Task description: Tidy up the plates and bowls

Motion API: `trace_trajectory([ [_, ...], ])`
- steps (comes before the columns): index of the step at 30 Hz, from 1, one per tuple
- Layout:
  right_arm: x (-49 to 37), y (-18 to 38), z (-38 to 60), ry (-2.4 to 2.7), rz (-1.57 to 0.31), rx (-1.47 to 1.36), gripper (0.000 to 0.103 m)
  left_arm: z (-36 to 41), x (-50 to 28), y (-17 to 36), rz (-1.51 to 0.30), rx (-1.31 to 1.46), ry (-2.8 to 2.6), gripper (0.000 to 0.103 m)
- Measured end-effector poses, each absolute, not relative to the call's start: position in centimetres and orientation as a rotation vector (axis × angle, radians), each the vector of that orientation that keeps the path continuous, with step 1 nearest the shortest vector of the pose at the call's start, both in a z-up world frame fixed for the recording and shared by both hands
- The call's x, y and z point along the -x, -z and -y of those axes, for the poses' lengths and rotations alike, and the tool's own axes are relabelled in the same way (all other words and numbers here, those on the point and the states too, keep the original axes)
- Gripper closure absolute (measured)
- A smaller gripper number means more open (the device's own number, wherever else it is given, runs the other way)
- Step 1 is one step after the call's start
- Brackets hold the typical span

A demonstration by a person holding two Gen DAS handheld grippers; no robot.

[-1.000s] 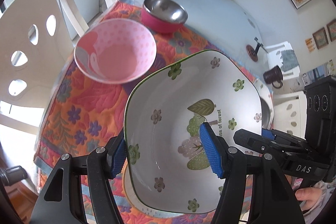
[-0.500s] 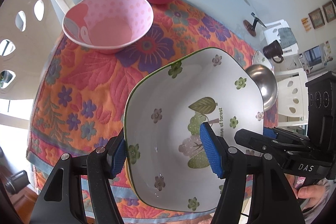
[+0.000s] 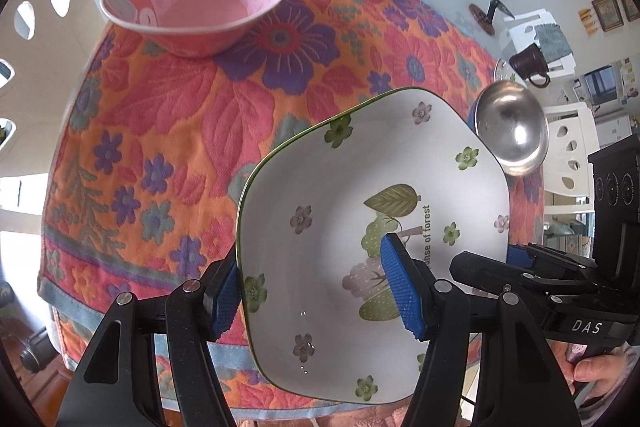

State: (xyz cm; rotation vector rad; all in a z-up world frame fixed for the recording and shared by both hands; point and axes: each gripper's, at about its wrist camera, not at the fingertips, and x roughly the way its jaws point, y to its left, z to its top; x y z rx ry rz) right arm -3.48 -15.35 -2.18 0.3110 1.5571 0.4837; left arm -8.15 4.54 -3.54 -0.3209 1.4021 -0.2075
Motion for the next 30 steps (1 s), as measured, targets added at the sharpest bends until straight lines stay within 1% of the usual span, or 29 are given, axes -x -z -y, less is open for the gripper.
trace_trajectory([
  [30,5.2,5.0,15.6,-0.448,-1.662,-0.327,0.049,-3.4,8.8,5.7,-1.484,0.287,0.204,0.042],
])
